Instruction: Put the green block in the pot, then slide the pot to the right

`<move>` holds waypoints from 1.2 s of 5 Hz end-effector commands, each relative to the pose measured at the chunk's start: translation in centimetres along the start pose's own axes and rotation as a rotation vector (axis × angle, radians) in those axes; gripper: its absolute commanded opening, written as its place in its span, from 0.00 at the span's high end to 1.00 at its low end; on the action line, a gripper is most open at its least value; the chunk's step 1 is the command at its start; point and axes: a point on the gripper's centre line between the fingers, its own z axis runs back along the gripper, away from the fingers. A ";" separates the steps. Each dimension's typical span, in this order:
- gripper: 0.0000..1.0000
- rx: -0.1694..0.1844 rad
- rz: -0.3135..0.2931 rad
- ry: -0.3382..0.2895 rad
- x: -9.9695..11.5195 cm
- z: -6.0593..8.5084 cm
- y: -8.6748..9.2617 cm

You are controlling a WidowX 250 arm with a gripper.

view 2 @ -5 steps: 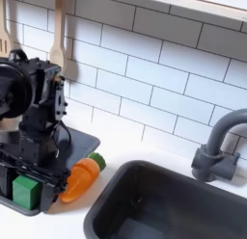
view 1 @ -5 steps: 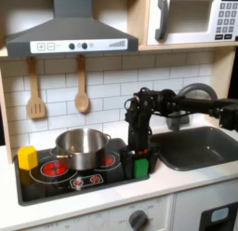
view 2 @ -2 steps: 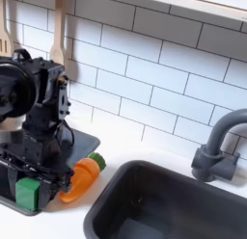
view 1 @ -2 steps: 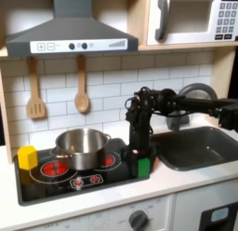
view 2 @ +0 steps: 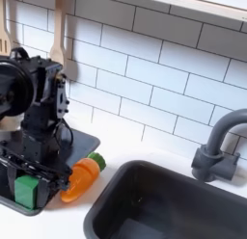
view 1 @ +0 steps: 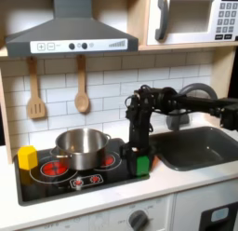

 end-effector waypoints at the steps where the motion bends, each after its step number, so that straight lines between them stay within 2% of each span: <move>1: 1.00 -0.007 0.016 -0.046 0.2 2.7 0.5; 3: 1.00 0.001 0.065 -0.127 1.7 5.3 2.5; 4: 1.00 0.019 0.122 -0.175 2.4 6.5 4.2; 6: 1.00 0.044 0.188 -0.228 4.0 7.1 6.6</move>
